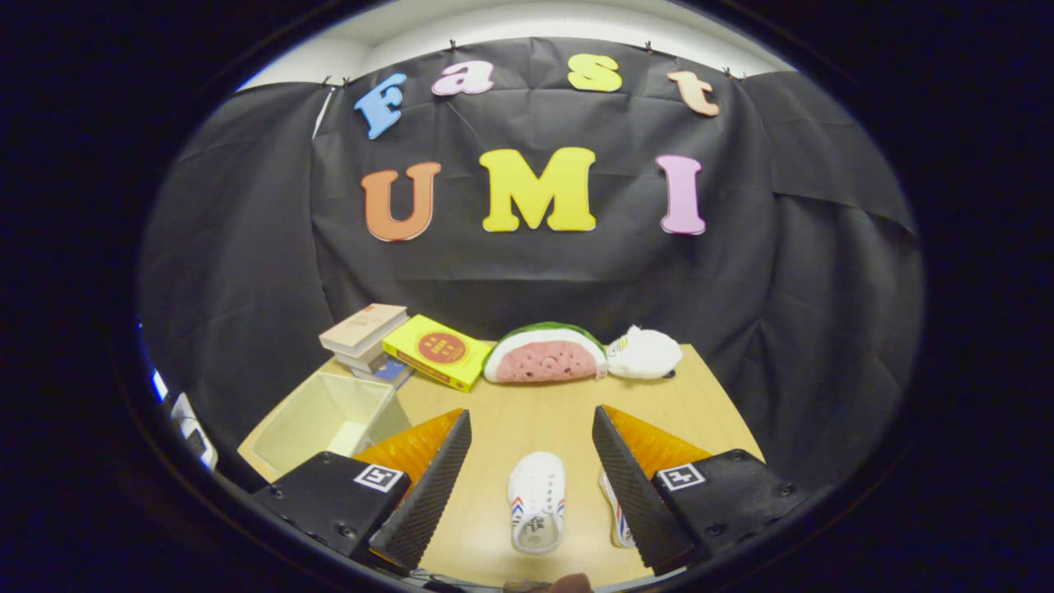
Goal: Open the storage box then place both shoes into the box .Put the left shoe in first, then the right shoe, with the right side of both shoes facing outward in a uniform manner.
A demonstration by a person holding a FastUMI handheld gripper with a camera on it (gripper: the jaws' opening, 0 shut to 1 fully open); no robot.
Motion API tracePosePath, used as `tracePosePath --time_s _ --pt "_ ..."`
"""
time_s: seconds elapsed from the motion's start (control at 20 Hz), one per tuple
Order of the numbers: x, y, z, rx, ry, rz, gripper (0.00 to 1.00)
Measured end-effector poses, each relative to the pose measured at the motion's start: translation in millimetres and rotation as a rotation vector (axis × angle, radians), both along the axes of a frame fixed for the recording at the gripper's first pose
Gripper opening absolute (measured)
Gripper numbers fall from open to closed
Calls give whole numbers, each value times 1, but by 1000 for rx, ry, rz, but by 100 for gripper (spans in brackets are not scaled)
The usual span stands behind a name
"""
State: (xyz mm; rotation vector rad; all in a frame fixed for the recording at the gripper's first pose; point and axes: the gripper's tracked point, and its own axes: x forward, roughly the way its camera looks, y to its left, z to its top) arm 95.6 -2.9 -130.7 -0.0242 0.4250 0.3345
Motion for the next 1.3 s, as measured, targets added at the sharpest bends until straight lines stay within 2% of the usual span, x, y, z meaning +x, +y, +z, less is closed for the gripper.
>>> tracePosePath --time_s 0.25,0.6,0.8,1.05,1.3 --pt "4 -26 -69 -46 121 34 97" --pt "26 -30 -146 -120 256 110 97" --pt "34 -28 -197 -116 411 126 97" --pt "42 -21 -232 -105 555 150 96" --pt "55 -14 -249 -95 635 166 91"
